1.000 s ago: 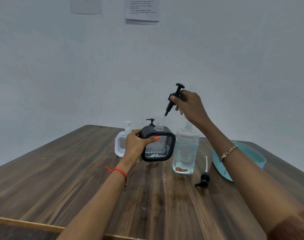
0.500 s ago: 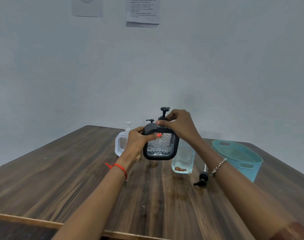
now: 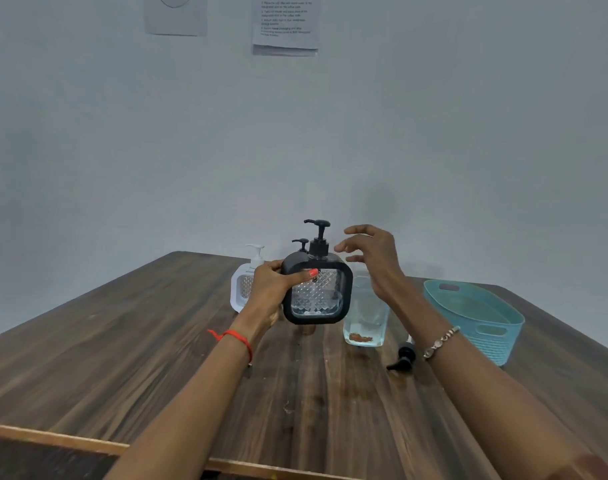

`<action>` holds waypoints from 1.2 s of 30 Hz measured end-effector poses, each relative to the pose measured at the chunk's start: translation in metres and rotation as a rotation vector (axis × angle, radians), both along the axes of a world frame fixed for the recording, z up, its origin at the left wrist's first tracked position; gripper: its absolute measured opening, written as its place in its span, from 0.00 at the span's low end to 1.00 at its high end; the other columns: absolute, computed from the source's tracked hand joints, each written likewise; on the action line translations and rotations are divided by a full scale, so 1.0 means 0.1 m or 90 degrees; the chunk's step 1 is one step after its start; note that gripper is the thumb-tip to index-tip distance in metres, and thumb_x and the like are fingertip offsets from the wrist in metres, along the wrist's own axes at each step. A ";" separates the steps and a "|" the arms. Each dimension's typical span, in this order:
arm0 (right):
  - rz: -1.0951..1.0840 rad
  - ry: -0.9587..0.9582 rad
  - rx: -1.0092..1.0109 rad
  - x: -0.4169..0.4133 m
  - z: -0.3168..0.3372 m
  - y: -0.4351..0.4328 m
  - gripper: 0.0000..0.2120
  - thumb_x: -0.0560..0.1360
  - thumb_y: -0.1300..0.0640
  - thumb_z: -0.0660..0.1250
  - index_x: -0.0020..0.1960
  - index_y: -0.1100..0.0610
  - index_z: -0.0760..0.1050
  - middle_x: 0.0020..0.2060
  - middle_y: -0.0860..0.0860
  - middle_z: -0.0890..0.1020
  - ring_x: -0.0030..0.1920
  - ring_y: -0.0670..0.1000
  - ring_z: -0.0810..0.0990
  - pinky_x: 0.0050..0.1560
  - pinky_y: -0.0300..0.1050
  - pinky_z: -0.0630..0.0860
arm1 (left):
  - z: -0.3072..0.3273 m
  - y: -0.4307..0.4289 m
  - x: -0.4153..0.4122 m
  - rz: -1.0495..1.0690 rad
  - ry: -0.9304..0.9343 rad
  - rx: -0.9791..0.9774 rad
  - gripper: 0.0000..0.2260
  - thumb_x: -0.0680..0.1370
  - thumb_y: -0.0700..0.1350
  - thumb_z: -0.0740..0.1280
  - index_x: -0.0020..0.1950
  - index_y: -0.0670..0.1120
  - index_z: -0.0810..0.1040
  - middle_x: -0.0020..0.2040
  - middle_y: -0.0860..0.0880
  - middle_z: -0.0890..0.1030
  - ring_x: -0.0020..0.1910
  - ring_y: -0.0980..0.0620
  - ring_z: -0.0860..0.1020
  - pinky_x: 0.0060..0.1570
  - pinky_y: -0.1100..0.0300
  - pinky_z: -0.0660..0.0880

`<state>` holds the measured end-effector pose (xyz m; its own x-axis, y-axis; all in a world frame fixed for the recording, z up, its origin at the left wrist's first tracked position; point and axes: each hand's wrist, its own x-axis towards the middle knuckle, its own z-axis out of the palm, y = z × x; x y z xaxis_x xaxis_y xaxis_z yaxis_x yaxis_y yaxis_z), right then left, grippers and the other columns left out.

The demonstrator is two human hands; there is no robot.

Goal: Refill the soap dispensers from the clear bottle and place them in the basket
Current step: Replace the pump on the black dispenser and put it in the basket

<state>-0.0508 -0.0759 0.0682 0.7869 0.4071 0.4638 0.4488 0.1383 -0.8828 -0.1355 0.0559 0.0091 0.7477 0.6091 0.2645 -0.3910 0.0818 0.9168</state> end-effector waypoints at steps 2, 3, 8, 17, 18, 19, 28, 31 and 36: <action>0.049 -0.004 -0.041 0.01 -0.02 0.01 0.10 0.69 0.70 0.65 0.48 0.60 0.77 0.43 0.55 0.82 0.41 0.48 0.79 0.40 0.41 0.74 | -0.01 -0.01 0.01 -0.002 0.009 0.001 0.18 0.65 0.33 0.75 0.53 0.37 0.77 0.42 0.44 0.82 0.35 0.50 0.82 0.30 0.63 0.79; 0.078 -0.007 -0.059 0.01 -0.02 0.02 0.13 0.69 0.71 0.66 0.51 0.60 0.76 0.46 0.56 0.82 0.42 0.49 0.80 0.39 0.38 0.75 | -0.01 -0.01 0.03 -0.003 0.011 0.000 0.18 0.65 0.33 0.75 0.53 0.37 0.77 0.42 0.44 0.82 0.36 0.49 0.82 0.30 0.62 0.79; 0.032 -0.074 -0.068 0.01 -0.06 0.05 0.20 0.64 0.63 0.77 0.54 0.60 0.76 0.32 0.51 0.79 0.31 0.44 0.80 0.33 0.29 0.75 | -0.04 -0.03 0.05 -0.021 0.000 0.005 0.16 0.64 0.33 0.76 0.50 0.37 0.78 0.41 0.45 0.83 0.36 0.50 0.83 0.34 0.60 0.79; 0.009 -0.061 -0.119 0.03 -0.11 0.09 0.14 0.62 0.61 0.78 0.45 0.60 0.78 0.39 0.52 0.82 0.36 0.46 0.80 0.39 0.38 0.76 | -0.06 -0.02 0.07 -0.017 0.011 0.024 0.14 0.64 0.34 0.76 0.47 0.41 0.79 0.43 0.44 0.83 0.37 0.49 0.82 0.35 0.60 0.79; -0.016 -0.064 -0.124 0.03 -0.12 0.11 0.15 0.61 0.59 0.79 0.42 0.58 0.76 0.38 0.51 0.81 0.36 0.47 0.79 0.39 0.39 0.76 | -0.06 -0.02 0.07 -0.016 0.013 0.023 0.15 0.64 0.34 0.76 0.48 0.40 0.79 0.43 0.44 0.83 0.37 0.49 0.82 0.35 0.60 0.80; -0.012 -0.061 -0.132 0.03 -0.13 0.12 0.15 0.61 0.58 0.79 0.42 0.57 0.75 0.38 0.51 0.80 0.37 0.48 0.79 0.40 0.40 0.76 | -0.07 -0.02 0.07 -0.017 0.011 0.017 0.16 0.64 0.33 0.76 0.49 0.39 0.79 0.43 0.44 0.83 0.36 0.50 0.82 0.35 0.60 0.80; 0.044 -0.009 -0.106 0.07 -0.11 0.10 0.17 0.62 0.63 0.77 0.50 0.64 0.80 0.38 0.53 0.83 0.34 0.47 0.82 0.34 0.35 0.78 | -0.07 -0.02 0.06 -0.032 -0.005 -0.012 0.14 0.65 0.31 0.74 0.49 0.38 0.79 0.41 0.45 0.83 0.32 0.53 0.83 0.32 0.62 0.79; 0.034 -0.056 -0.140 0.06 -0.13 0.13 0.17 0.64 0.59 0.77 0.51 0.61 0.80 0.36 0.53 0.81 0.34 0.49 0.81 0.38 0.38 0.78 | -0.09 -0.02 0.07 -0.035 -0.002 -0.024 0.12 0.66 0.32 0.74 0.48 0.39 0.79 0.40 0.45 0.83 0.31 0.54 0.82 0.30 0.63 0.78; 0.167 -0.025 -0.166 0.07 -0.08 0.07 0.11 0.68 0.64 0.73 0.50 0.61 0.80 0.44 0.56 0.84 0.41 0.50 0.83 0.44 0.37 0.80 | -0.09 -0.02 0.06 -0.049 0.002 -0.007 0.15 0.65 0.31 0.74 0.50 0.37 0.79 0.40 0.46 0.83 0.33 0.53 0.83 0.32 0.62 0.79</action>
